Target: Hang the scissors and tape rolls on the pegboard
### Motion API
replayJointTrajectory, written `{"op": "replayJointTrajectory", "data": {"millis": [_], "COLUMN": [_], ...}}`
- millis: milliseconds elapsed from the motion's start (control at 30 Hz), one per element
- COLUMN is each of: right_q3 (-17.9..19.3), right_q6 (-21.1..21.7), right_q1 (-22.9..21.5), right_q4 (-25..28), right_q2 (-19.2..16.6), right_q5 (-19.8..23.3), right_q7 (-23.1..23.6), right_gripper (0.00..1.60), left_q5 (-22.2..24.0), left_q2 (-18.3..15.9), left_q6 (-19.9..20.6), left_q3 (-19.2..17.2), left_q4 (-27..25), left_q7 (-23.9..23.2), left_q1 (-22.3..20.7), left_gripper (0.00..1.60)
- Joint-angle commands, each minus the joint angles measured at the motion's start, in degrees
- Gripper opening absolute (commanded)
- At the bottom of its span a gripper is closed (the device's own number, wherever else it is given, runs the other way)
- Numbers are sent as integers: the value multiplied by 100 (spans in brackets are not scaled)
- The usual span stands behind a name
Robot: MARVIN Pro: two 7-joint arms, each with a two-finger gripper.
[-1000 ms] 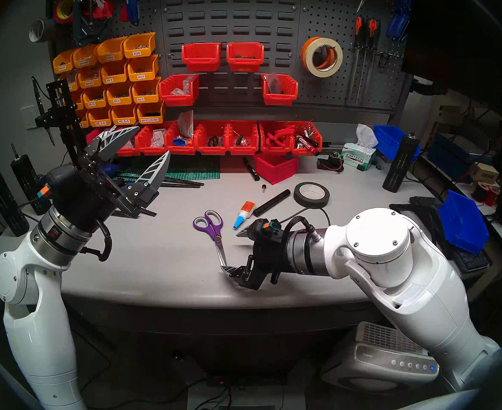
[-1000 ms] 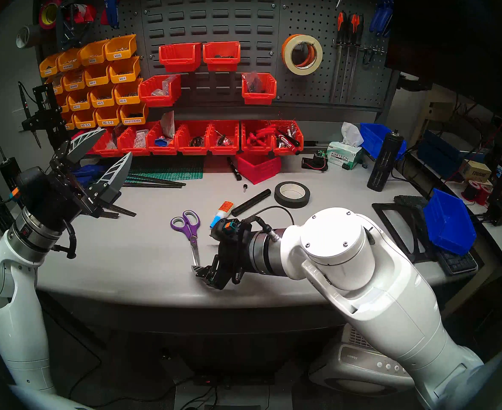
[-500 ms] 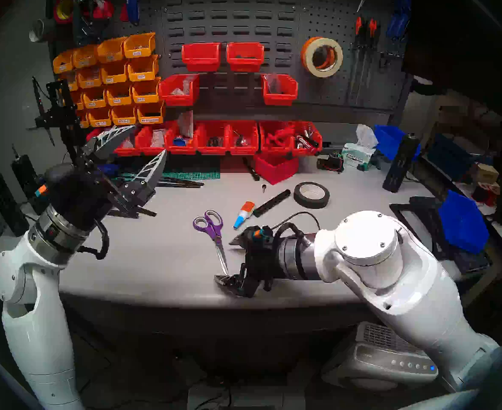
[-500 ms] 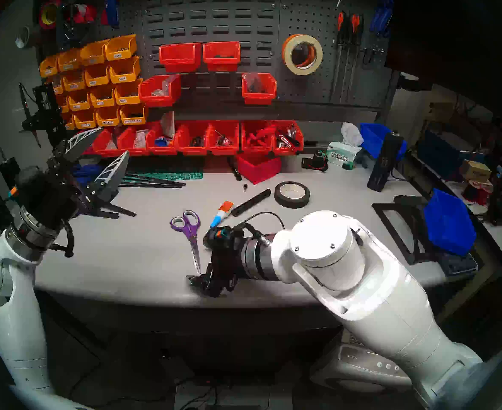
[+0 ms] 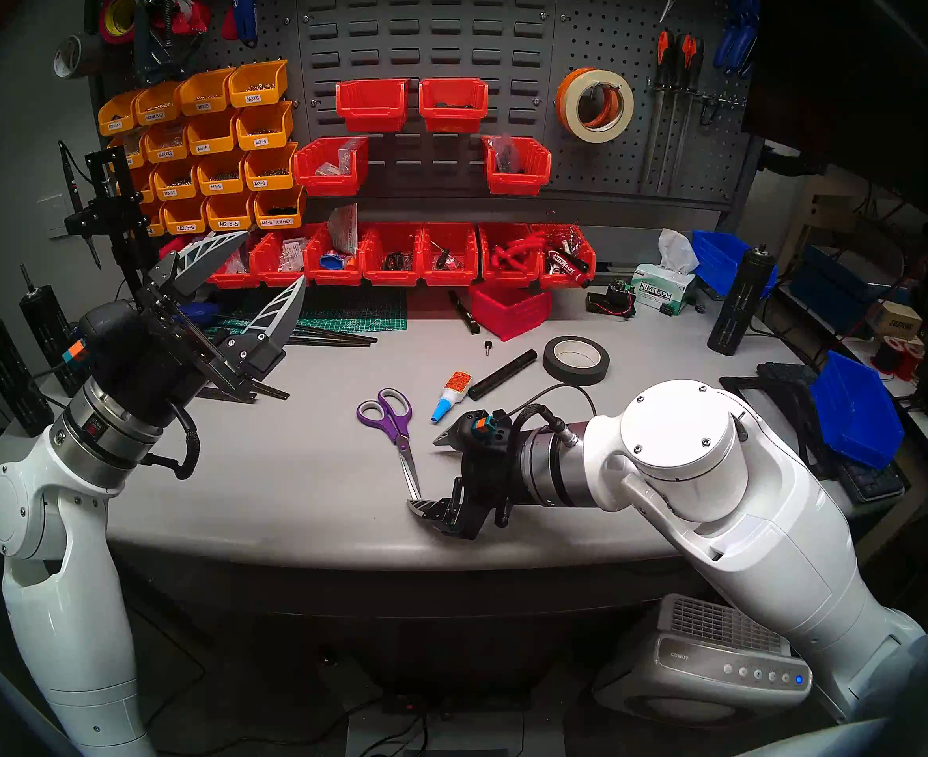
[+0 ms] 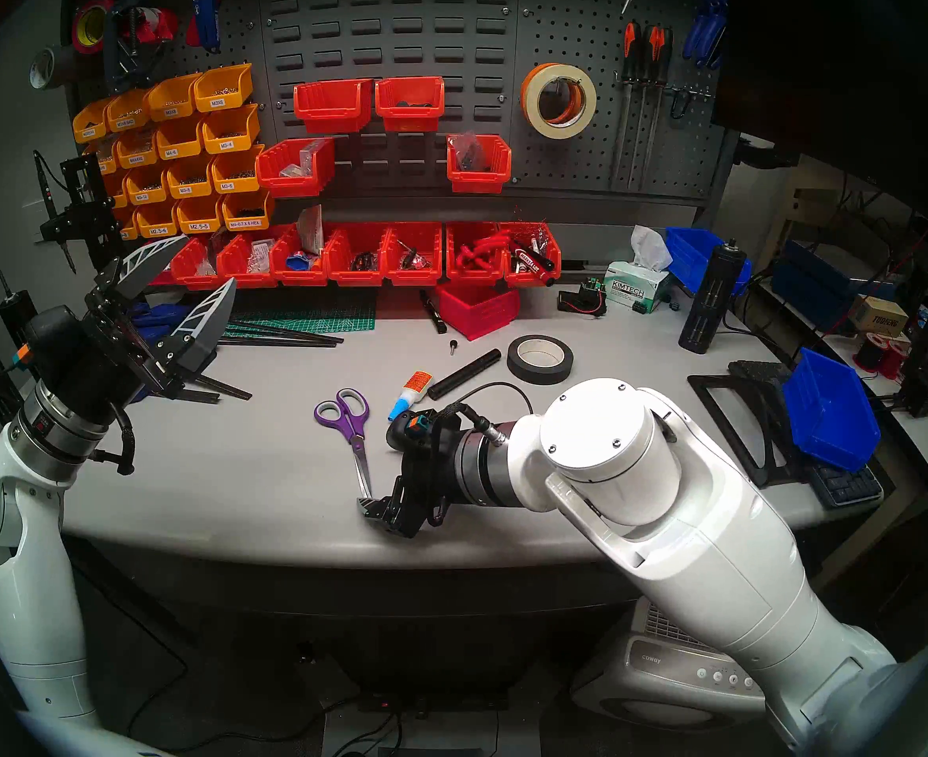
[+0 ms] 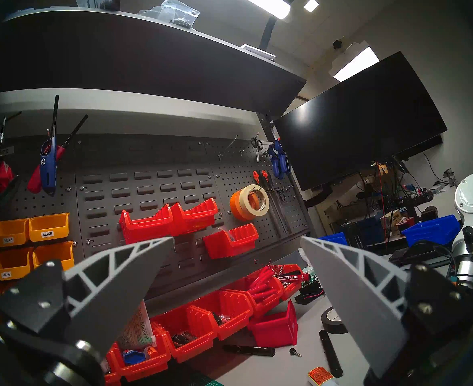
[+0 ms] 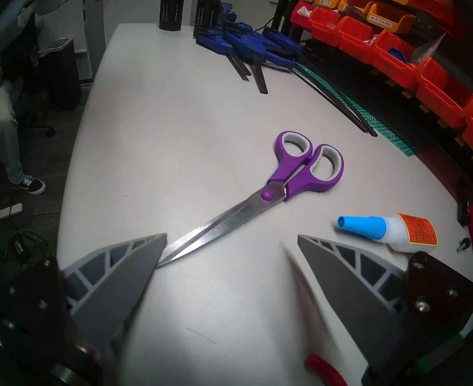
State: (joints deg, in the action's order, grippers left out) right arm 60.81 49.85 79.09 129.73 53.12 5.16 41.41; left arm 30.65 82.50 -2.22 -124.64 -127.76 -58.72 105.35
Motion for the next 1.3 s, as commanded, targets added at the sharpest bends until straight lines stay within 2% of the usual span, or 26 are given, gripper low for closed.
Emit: {"op": "replayJointTrajectory", "data": {"millis": [0, 733, 867, 967, 1033, 1167, 1267], "right_q3": [209, 504, 631, 848, 853, 961, 863], "right_q6": [42, -35, -82, 74, 178, 497, 515], "right_q1": [-47, -59, -40, 53, 1, -14, -141], "right_q4": [124, -45, -14, -64, -80, -204, -321], "right_q2": [-73, -19, 163, 532, 596, 946, 1015], "right_q5": [23, 85, 405, 880, 1095, 1461, 1511], "right_q7": [-9, -66, 85, 169, 199, 276, 233], "right_gripper": [160, 160, 160, 160, 160, 160, 160], "left_q5": [113, 140, 122, 112, 103, 93, 101], "left_q2": [-4, -17, -17, -26, -28, -29, -34], "left_q6": [13, 17, -6, -4, -11, -29, -14], "left_q3": [-12, -48, -40, -35, -27, -6, -7], "left_q4": [-121, -156, -128, -122, -108, -78, -100], "left_q7": [-5, -8, -12, -11, -8, -9, 3], "left_q1": [-80, -46, -50, -53, -61, -73, -83], "left_gripper": [160, 160, 160, 160, 160, 160, 160]}}
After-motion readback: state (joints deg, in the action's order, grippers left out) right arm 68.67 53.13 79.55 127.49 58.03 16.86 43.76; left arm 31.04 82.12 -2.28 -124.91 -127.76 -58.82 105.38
